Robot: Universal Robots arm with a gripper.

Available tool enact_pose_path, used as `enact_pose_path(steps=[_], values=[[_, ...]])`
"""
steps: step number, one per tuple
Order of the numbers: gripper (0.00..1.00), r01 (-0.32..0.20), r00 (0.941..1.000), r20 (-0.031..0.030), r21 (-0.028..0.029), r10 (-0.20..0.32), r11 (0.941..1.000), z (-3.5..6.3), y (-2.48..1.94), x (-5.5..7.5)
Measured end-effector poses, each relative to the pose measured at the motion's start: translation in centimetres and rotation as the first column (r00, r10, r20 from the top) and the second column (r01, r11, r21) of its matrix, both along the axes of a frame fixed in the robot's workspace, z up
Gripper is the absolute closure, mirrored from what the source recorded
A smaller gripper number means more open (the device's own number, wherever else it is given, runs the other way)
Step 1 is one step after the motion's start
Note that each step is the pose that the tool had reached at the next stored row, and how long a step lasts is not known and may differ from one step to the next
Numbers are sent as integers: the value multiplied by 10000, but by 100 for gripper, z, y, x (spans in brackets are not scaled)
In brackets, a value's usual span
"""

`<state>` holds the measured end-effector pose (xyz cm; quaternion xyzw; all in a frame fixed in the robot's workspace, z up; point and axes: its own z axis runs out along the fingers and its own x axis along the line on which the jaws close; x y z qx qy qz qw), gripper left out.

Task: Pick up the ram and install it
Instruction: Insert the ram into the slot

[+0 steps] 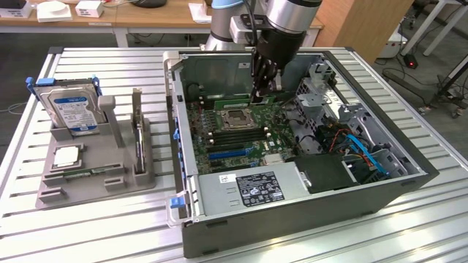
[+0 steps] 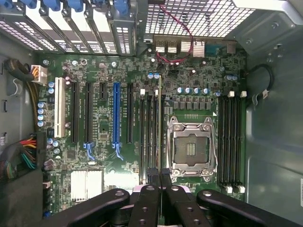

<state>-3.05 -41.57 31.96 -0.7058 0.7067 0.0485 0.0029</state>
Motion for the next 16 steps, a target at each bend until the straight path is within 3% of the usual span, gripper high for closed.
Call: enact_pose_path(steps=[16], values=[[89, 0, 10000, 1, 3, 0, 10000, -20, 0, 73]])
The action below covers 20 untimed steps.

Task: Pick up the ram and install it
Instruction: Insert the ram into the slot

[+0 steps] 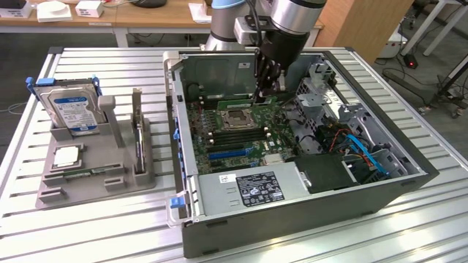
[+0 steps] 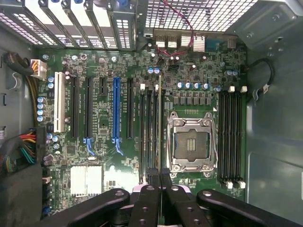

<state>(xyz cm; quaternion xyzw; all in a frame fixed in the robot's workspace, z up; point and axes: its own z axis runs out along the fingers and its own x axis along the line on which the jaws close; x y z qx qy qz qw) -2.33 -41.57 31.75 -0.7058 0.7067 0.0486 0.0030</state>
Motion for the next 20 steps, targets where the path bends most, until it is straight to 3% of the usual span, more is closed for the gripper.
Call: enact_pose_path(steps=[9, 20], values=[[89, 0, 10000, -1, -1, 0, 10000, -66, 0, 0], [89, -1, 10000, 0, 0, 1, 10000, -71, -13, 0]])
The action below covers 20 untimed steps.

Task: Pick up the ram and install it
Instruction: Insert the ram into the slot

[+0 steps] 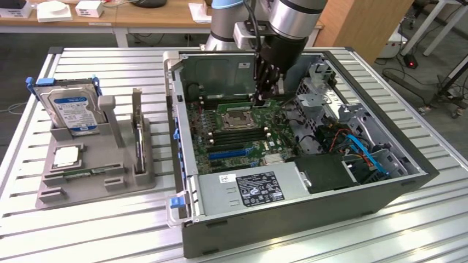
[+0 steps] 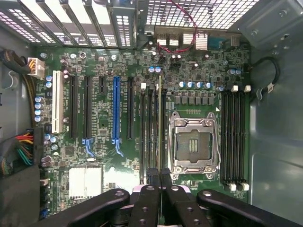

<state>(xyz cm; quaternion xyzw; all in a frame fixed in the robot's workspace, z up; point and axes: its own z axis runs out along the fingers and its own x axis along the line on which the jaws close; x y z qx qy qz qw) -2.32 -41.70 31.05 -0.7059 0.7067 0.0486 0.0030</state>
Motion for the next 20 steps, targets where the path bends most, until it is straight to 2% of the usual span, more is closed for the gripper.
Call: enact_pose_path(steps=[6, 20], values=[[89, 1, 10000, 0, 0, -1, 10000, 0, -59, -1], [89, 1, 10000, 0, -2, -1, 10000, -21, -60, -1]])
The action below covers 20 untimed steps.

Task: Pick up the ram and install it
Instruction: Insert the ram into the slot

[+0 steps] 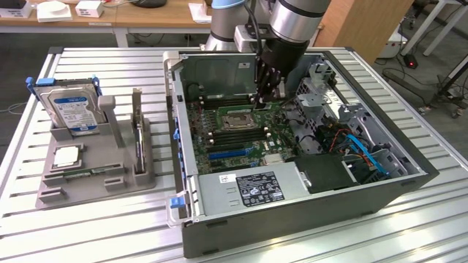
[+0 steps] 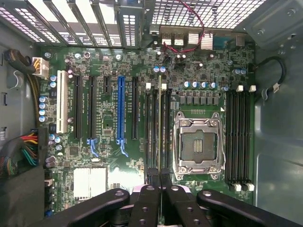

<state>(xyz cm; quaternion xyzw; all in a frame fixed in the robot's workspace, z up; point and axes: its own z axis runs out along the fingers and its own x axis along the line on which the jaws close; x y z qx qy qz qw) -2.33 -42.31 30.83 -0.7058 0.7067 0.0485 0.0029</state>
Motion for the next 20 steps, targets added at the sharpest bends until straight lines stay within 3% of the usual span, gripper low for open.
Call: enact_pose_path(steps=[20], values=[[89, 0, 10000, 0, 2, 0, 10000, -89, 0, 0]])
